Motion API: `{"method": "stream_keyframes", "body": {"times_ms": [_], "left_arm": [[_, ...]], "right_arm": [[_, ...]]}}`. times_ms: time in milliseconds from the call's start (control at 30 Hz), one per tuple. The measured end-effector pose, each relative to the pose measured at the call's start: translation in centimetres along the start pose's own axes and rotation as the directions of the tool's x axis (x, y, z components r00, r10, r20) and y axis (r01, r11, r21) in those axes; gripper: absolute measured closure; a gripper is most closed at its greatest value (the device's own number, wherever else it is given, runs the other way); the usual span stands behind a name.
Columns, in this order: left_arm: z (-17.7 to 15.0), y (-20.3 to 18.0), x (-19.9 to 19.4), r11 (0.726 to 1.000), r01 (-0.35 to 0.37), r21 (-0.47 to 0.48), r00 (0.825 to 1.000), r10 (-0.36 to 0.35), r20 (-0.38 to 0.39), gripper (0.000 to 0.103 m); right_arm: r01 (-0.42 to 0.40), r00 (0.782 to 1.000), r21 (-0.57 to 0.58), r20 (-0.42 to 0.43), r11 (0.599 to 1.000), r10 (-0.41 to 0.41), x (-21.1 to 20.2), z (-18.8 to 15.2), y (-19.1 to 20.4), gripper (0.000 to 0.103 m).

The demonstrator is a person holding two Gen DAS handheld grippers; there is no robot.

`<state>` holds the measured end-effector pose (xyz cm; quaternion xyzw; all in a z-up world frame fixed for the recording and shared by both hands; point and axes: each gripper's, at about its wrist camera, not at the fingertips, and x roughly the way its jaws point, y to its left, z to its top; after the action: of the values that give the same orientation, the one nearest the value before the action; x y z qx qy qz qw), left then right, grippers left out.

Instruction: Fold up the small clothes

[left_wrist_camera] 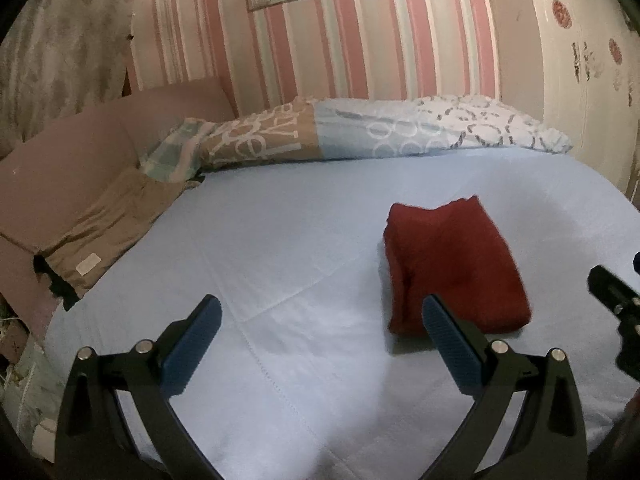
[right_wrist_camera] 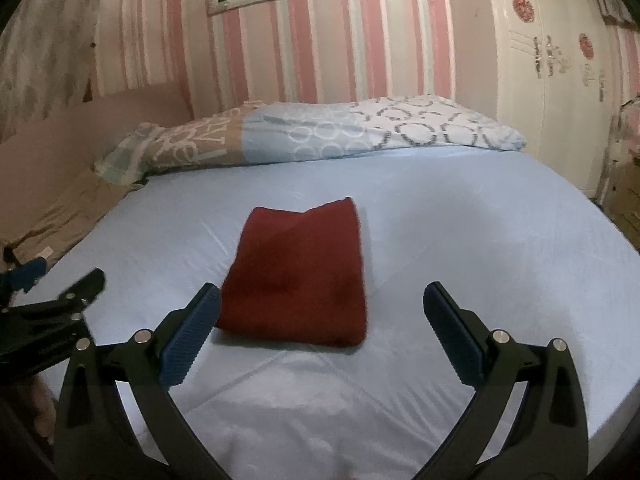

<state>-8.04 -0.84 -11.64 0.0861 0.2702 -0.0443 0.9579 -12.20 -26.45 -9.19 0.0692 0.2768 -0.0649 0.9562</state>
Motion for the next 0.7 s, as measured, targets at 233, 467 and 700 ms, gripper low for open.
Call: {"method": "stream_keyframes", "body": {"times_ms": [233,467,700], "left_arm": [[1.7,0.0,-3.5,0.997,0.076,-0.018,0.997,-0.076,0.03,0.002],[2.8,0.4,-5.3,0.994,0.099,-0.042,0.995,-0.097,0.034,0.002],[3.2,0.8,-5.8,0.995,0.089,-0.048,0.995,-0.087,0.05,0.002]], "right_arm": [[0.033,0.999,0.017,0.011,0.999,-0.033,-2.1,1.0,-0.2,0.003],[0.047,0.998,-0.01,0.048,0.999,-0.046,-4.5,1.5,0.5,0.003],[0.066,0.997,0.002,0.047,0.998,-0.066,-4.8,1.5,0.5,0.003]]}}
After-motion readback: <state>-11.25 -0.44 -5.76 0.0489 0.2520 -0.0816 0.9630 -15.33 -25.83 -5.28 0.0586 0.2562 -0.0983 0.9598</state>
